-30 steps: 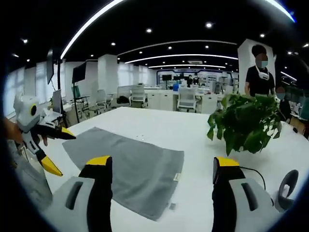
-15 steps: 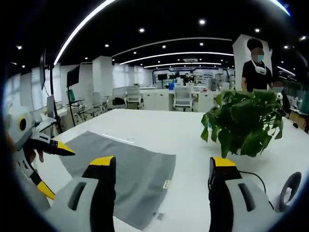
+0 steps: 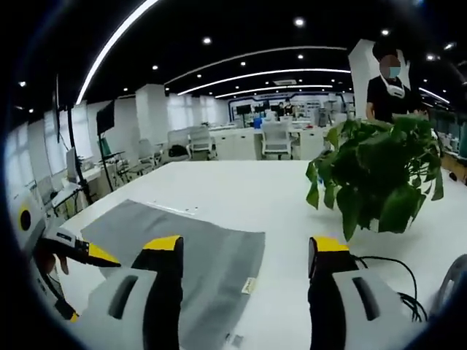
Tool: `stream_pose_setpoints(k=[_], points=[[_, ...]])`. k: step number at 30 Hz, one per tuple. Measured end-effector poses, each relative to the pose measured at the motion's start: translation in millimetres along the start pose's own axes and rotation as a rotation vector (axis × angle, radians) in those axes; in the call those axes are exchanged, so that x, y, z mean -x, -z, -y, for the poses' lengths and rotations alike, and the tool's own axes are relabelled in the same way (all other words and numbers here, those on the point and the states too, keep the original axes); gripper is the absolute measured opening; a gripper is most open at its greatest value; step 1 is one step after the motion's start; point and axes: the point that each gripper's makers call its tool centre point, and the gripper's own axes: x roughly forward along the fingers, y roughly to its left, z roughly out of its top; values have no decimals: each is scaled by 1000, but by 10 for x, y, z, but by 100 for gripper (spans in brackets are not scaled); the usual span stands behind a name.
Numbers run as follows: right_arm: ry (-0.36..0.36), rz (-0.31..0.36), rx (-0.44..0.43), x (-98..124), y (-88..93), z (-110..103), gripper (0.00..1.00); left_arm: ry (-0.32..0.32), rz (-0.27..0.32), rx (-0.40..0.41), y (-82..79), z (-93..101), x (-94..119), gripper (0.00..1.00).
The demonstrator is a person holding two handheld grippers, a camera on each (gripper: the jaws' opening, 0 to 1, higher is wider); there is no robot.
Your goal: Fold the towel on the table until its edges align and the towel forms a compact rectangular stack.
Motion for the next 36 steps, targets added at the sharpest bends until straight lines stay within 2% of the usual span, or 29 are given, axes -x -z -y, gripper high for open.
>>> stream_pose_setpoints(k=[5, 10, 17, 22, 29, 33, 36], points=[[-11, -18, -17, -162, 60, 22, 67, 31, -23, -19, 84, 74, -165, 69], [-38, -47, 4, -333, 136, -14, 62, 63, -29, -54, 134, 142, -307, 63], [-50, -81, -4, -606, 273, 5, 61, 117, -77, -83, 311, 220, -519, 51], [-55, -106, -23, -784, 414, 46, 58, 147, -104, -113, 456, 280, -699, 48], [-60, -144, -37, -996, 598, 100, 56, 188, -128, -104, 605, 341, -923, 39], [-64, -161, -44, -1138, 687, 110, 54, 198, -148, -30, 691, 337, -1005, 39], [-67, -169, -39, -1243, 738, 102, 52, 200, -158, -69, 743, 339, -1044, 39]])
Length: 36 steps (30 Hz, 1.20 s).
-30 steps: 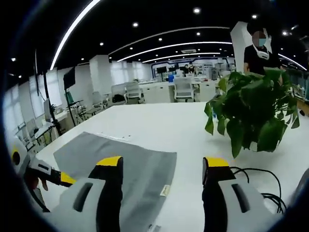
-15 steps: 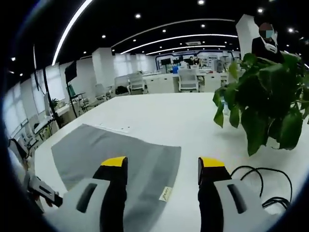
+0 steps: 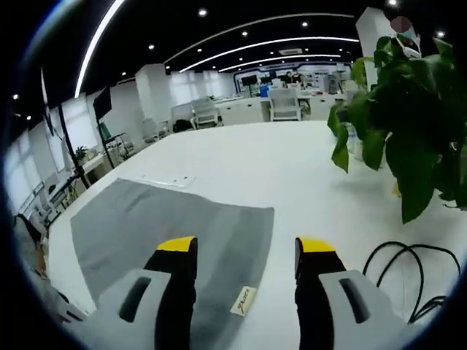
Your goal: Fold the towel on the table until its edges align and the towel forms a compact rectangular stack.
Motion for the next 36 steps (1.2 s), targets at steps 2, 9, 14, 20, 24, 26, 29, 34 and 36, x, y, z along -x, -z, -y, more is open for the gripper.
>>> stream_pose_setpoints(k=[2, 9, 14, 20, 24, 26, 29, 34, 36], points=[[4, -15, 5, -92, 41, 14, 51, 3, -6, 20, 30, -14, -38, 39], [26, -50, 20, -277, 155, 55, 43, 4, -15, 9, 72, 0, -123, 39], [36, -63, 29, -462, 166, 87, 40, -12, -4, 10, 43, -53, -149, 34], [54, -90, 42, -687, 206, 132, 36, -19, -2, 9, 39, -67, -150, 32], [77, -117, 64, -800, 267, 177, 33, -19, -4, 6, 44, -50, -149, 26], [77, -122, 68, -860, 283, 180, 31, -21, -3, 10, 44, -53, -151, 25], [90, -133, 99, -921, 286, 204, 26, -31, -9, 0, 52, -80, -150, 16], [88, -138, 89, -974, 275, 222, 22, -40, -15, -3, 67, -78, -145, 13], [89, -140, 81, -972, 271, 230, 19, -40, -20, -3, 69, -68, -146, 11]])
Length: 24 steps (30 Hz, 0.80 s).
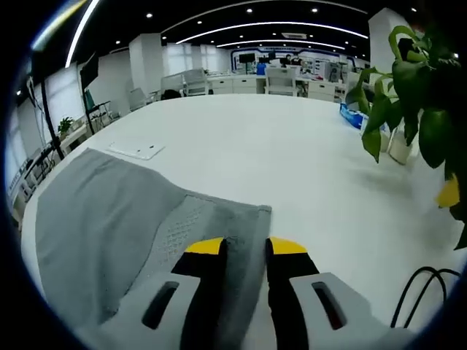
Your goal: Fold the towel on the table until its edges align and the towel forms a compact rectangular stack.
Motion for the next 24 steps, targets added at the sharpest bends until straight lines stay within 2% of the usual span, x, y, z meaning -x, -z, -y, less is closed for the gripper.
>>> stream_pose_setpoints(k=[3, 5, 6, 8, 11, 14, 20, 24], points=[[-20, -9, 7, 84, 20, -70, 10, -4, -8, 9, 11, 5, 5, 5], [-36, -12, 14, 147, 51, -110, 4, 4, -5, 86, 15, 35, 9, 4], [-39, -11, 17, 185, 70, -123, 4, 15, -6, 127, 13, 49, 11, 4], [-45, -9, 38, 250, 97, -125, 3, 22, -6, 147, 7, 66, 9, 3], [-54, -4, 50, 309, 118, -110, 2, 17, -9, 108, -11, 141, 14, 3], [-57, -3, 39, 394, 162, -64, 2, 12, 3, 169, -46, 214, 4, 3], [-45, -8, 25, 528, 251, 82, 1, 31, 8, 190, -159, 394, -82, 3], [-33, -15, -4, 520, 291, 206, 1, 42, 3, 195, -260, 538, -148, 3]])
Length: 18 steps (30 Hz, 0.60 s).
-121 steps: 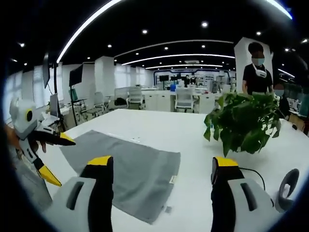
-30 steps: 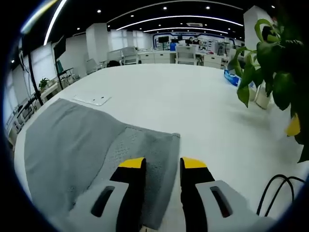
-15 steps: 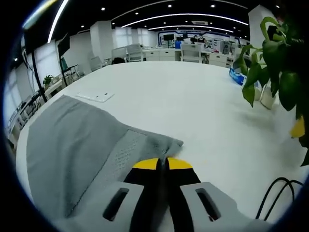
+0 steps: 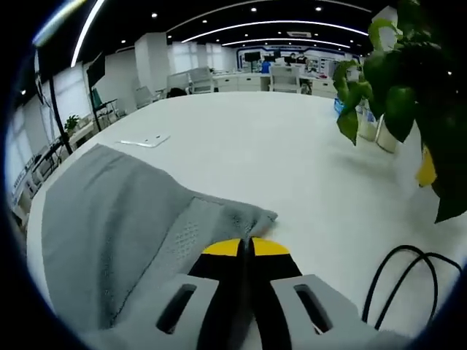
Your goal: Fold the towel on the table until its edges align and the towel forms a compact rectangular stack.
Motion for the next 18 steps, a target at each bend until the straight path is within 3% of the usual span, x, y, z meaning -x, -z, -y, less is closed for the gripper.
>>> stream_pose_setpoints(k=[7, 13, 18], points=[[38, -17, 14, 59, 3, 170, 1, 8, 24, 28, -109, 99, -2, 4], [80, 28, 19, 168, -171, 289, 1, -9, 58, 50, -223, 41, 74, 3], [84, 41, 12, 203, -290, 267, 1, -22, 96, 46, -359, -8, 201, 3]])
